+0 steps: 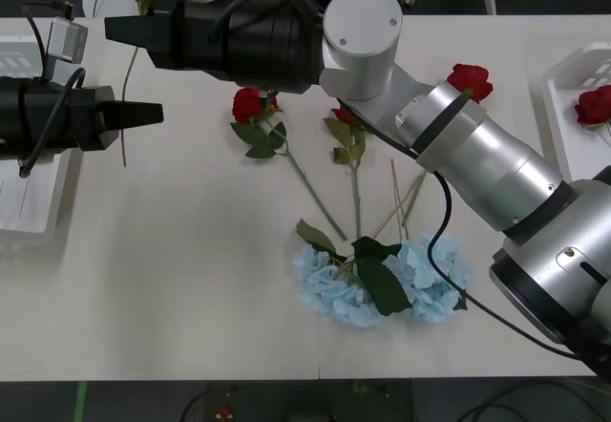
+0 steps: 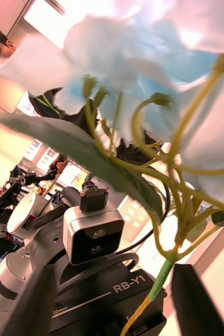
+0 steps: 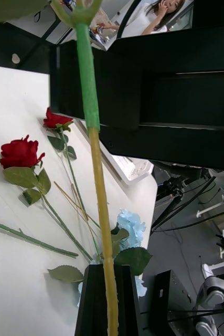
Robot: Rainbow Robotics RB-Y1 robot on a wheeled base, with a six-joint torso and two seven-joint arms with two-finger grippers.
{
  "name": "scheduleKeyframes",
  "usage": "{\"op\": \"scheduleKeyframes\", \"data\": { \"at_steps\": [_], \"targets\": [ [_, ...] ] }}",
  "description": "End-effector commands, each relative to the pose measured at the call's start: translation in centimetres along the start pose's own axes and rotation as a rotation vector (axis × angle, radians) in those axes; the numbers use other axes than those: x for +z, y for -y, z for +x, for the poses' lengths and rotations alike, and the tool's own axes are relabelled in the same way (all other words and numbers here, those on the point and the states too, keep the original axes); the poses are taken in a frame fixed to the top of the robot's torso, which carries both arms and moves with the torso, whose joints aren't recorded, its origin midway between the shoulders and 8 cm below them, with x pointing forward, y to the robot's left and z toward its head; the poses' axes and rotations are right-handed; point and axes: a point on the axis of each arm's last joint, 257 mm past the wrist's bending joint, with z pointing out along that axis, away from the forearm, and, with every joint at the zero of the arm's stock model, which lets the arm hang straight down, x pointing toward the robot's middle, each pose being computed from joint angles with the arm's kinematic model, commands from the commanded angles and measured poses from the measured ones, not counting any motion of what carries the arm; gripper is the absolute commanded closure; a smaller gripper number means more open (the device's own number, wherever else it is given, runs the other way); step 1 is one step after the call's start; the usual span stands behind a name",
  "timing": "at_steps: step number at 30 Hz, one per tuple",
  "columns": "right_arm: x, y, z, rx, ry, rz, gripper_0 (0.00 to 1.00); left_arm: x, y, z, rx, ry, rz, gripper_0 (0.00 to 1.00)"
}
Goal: Put the red flowers into the right box and the blue flowers into the left box
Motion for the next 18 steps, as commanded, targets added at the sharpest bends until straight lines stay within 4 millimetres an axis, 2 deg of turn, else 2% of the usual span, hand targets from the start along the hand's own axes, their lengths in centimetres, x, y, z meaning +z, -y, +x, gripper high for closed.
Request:
{"op": "scheduleKeyframes", "data": {
  "at_steps": [1, 5, 10, 15, 18],
  "targets": [
    [1.7, -3.6, -1.4, -0.052, 0.002, -0.056, 0.00, -0.6, 0.8, -1.6, 0.024, 0.025, 0.000, 1.00],
    [1.7, -3.6, -1.4, -0.056, 0.002, -0.056, 0.00, -1.8, 0.3, -2.2, 0.020, 0.031, -0.027, 1.00],
    [1.5, -3.3, -1.5, -0.062, 0.001, -0.050, 0.00, -4.7, -1.9, -2.5, 0.044, 0.006, -0.141, 1.00],
    [0.2, -1.5, -1.7, -0.089, -0.016, -0.006, 0.00, -9.8, -5.5, -3.2, 0.112, -0.048, -0.354, 1.00],
    [-1.9, 1.1, -1.5, -0.118, -0.069, 0.050, 0.00, -13.8, -8.2, -3.4, 0.142, -0.096, -0.522, 1.00]
  ]
}}
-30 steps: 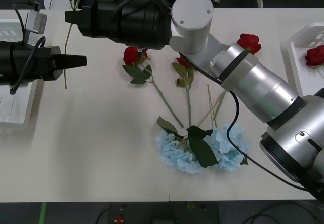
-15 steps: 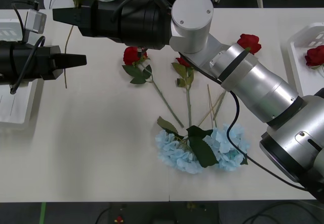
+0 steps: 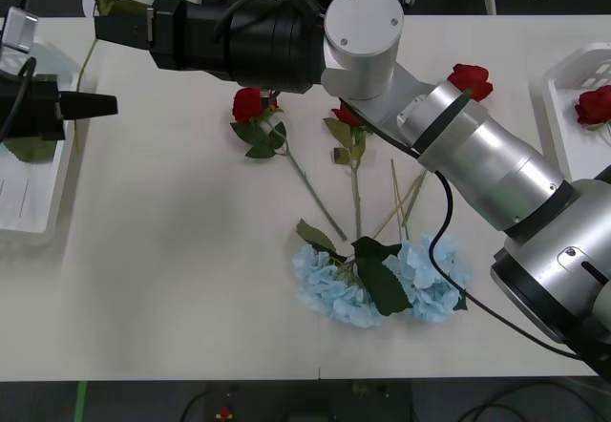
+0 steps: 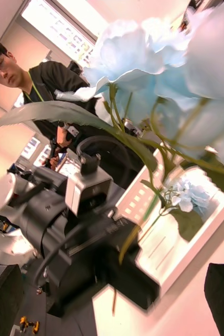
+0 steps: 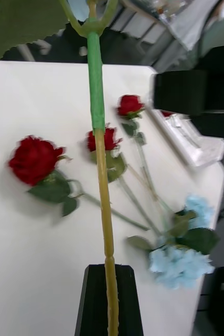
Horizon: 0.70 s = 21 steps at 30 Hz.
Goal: Put the red flowers into the right box and the blue flowers into the left box
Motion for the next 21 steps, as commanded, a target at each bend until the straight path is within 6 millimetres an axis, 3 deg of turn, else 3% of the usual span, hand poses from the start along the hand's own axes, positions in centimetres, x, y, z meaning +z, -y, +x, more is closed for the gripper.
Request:
{"op": "scheduleKeyframes", "data": {
  "at_steps": [1, 3, 4, 7, 8, 14, 15, 16, 21],
  "targets": [
    [-2.5, 1.7, -1.2, -0.110, -0.087, 0.064, 0.00, -7.0, -5.7, -1.6, 0.063, -0.042, -0.268, 1.00],
    [-4.4, 3.9, -1.0, -0.103, -0.133, 0.120, 0.00, -9.3, -7.8, -1.4, 0.072, -0.064, -0.368, 1.00],
    [-6.1, 5.8, -1.1, -0.103, -0.161, 0.179, 0.00, -11.5, -9.6, -1.3, 0.078, -0.090, -0.458, 1.00],
    [-9.0, 9.1, -1.6, -0.053, -0.185, 0.286, 0.00, -14.9, -12.1, -0.9, 0.085, -0.136, -0.594, 1.00],
    [-10.6, 10.9, -1.7, 0.005, -0.195, 0.347, 0.00, -17.0, -13.5, -0.6, 0.092, -0.172, -0.673, 1.00],
    [-18.2, 18.4, -2.0, 0.157, -0.237, 0.630, 0.00, -23.6, -16.8, 1.2, 0.095, -0.327, -0.907, 1.00],
    [-19.0, 19.0, -2.3, 0.162, -0.238, 0.662, 0.00, -24.0, -17.0, 1.5, 0.092, -0.340, -0.924, 1.00],
    [-21.4, 21.0, -2.4, 0.171, -0.246, 0.749, 0.00, -25.5, -17.6, 1.8, 0.089, -0.372, -0.978, 1.00],
    [-27.5, 25.2, -2.3, 0.172, -0.285, 0.960, 0.00, -28.1, -19.4, 3.2, 0.069, -0.452, -1.118, 1.00]
  ]
}}
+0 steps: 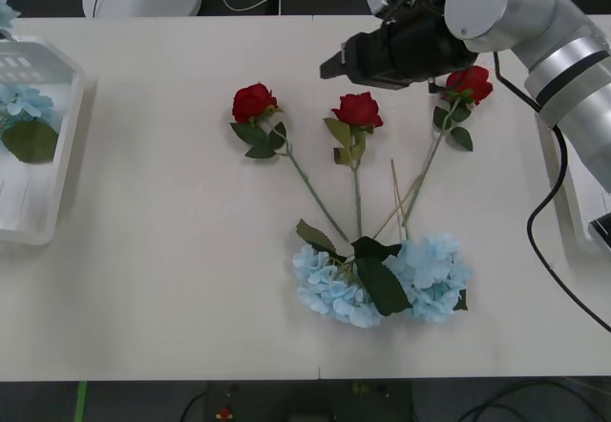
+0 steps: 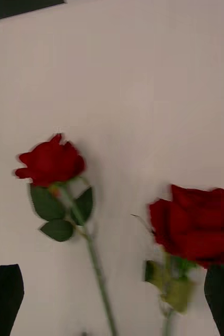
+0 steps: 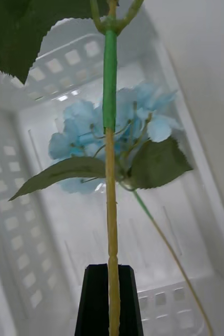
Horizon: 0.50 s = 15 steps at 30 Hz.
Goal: Put the red flowers into the right box and the blue flowers into the left box
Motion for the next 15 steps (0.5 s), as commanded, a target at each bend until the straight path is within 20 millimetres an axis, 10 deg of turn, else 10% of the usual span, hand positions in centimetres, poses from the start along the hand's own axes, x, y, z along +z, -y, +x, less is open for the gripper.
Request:
{"op": "scheduleKeyframes", "data": {
  "at_steps": [1, 8, 15],
  "targets": [
    [-4.2, 5.2, -4.6, 0.006, 0.057, 0.170, 0.00, -1.7, -4.5, 0.6, -0.064, -0.054, -0.162, 1.00],
    [-5.9, 13.6, -2.5, 0.040, -0.013, 0.396, 0.00, 0.1, -6.2, 4.8, -0.128, -0.218, -0.312, 1.00],
    [-5.7, 17.4, -0.8, 0.050, -0.046, 0.507, 0.00, 2.2, -7.0, 9.1, -0.178, -0.350, -0.405, 1.00]
  ]
}}
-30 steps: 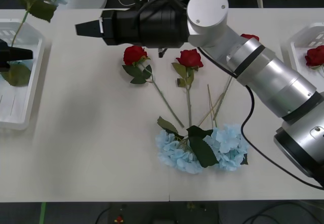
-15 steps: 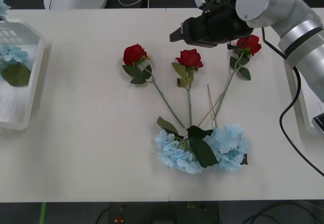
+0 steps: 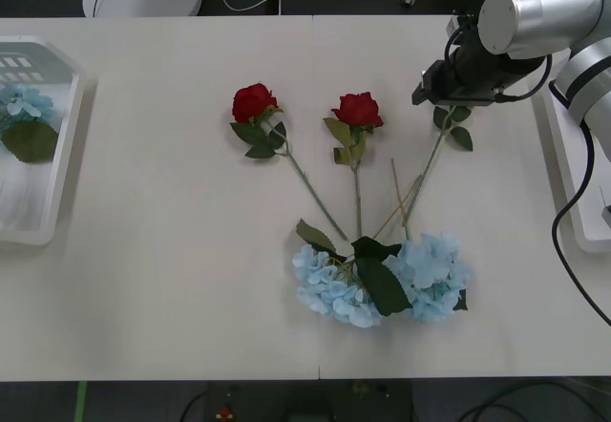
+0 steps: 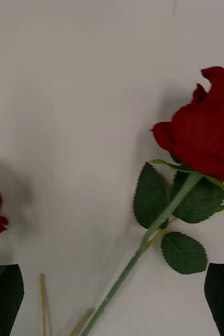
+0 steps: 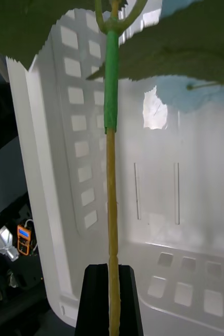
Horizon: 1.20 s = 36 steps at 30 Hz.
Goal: Put the red flowers into the right box and the blue flowers into the left box
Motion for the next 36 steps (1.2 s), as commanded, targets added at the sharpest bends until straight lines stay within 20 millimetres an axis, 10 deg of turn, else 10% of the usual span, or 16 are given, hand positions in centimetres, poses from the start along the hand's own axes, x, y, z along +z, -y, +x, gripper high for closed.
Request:
{"op": "scheduleKeyframes", "data": {
  "at_steps": [1, 5, 8, 12, 27, 36],
  "targets": [
    [-2.1, 1.7, -3.6, -0.005, 0.067, 0.079, 0.00, 0.5, -2.6, 0.5, -0.035, -0.036, -0.085, 1.00],
    [-1.1, 2.6, -2.9, -0.030, 0.055, 0.145, 0.00, 1.3, -1.8, 0.9, -0.021, -0.050, -0.093, 1.00],
    [0.3, 2.4, -2.0, -0.019, 0.045, 0.155, 0.00, 1.5, -1.3, 1.0, -0.004, -0.054, -0.087, 0.40],
    [1.4, 2.3, -1.2, 0.018, 0.033, 0.147, 0.00, 1.3, -0.3, 0.2, 0.030, -0.032, -0.054, 0.04],
    [3.1, -0.5, -1.0, 0.060, 0.060, 0.092, 0.00, -8.5, 6.4, -5.6, 0.085, 0.152, 0.299, 0.00],
    [4.2, -2.0, -0.6, 0.079, 0.070, 0.059, 0.00, -14.8, 15.1, -6.6, -0.071, 0.142, 0.538, 0.00]
  ]
}}
